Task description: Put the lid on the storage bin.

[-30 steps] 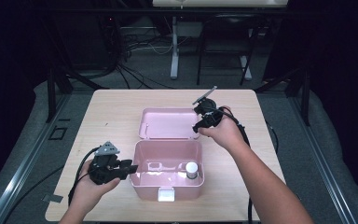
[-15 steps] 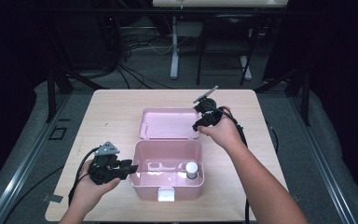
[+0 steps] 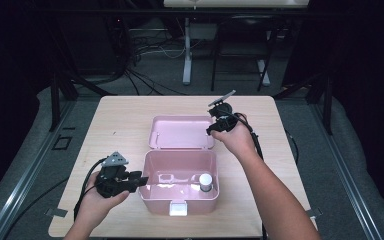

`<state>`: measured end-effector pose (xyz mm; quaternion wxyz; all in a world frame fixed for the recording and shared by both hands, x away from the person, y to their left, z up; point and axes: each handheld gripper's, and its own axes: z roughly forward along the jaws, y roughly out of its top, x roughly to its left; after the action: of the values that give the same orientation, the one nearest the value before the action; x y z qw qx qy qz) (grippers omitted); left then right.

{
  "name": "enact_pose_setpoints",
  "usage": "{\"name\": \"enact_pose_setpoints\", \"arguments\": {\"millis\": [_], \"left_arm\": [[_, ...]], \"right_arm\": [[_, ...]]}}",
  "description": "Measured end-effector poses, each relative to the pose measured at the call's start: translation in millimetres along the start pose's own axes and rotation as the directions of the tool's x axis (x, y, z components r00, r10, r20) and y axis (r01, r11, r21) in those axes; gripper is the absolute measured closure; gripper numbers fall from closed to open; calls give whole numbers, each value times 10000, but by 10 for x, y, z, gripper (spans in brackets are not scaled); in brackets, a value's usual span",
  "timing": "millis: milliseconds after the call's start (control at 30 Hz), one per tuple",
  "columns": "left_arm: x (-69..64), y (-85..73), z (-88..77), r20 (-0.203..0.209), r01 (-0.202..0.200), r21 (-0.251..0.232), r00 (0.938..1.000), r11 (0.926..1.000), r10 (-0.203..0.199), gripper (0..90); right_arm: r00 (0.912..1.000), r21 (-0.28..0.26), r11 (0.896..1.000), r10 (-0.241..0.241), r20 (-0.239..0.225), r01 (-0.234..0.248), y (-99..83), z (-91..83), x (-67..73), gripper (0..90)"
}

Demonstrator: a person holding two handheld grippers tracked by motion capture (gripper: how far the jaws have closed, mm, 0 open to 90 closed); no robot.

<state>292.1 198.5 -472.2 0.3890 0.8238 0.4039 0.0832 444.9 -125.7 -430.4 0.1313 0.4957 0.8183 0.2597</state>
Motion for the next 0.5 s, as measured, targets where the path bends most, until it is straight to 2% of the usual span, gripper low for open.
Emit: {"name": "enact_pose_setpoints", "arguments": {"millis": [167, 267, 367, 500], "left_arm": [[-3, 0, 1, -21, 7, 13, 10000, 10000, -7, 639], [-2, -1, 3, -23, 6, 9, 10000, 10000, -6, 638], [-4, -3, 8, -25, 45, 12, 10000, 10000, -45, 636], [-3, -3, 9, -12, 58, 4, 10000, 10000, -58, 636]], "right_arm": [[9991, 141, 9993, 351, 219, -354, 20, 64, -9, 584], [9970, 304, 9966, 757, 142, -761, 34, 101, -20, 601], [9959, 301, 9959, 848, 300, -857, 42, 124, -35, 603], [9896, 328, 9892, 1422, 230, -1429, 57, 154, -89, 612]]}}
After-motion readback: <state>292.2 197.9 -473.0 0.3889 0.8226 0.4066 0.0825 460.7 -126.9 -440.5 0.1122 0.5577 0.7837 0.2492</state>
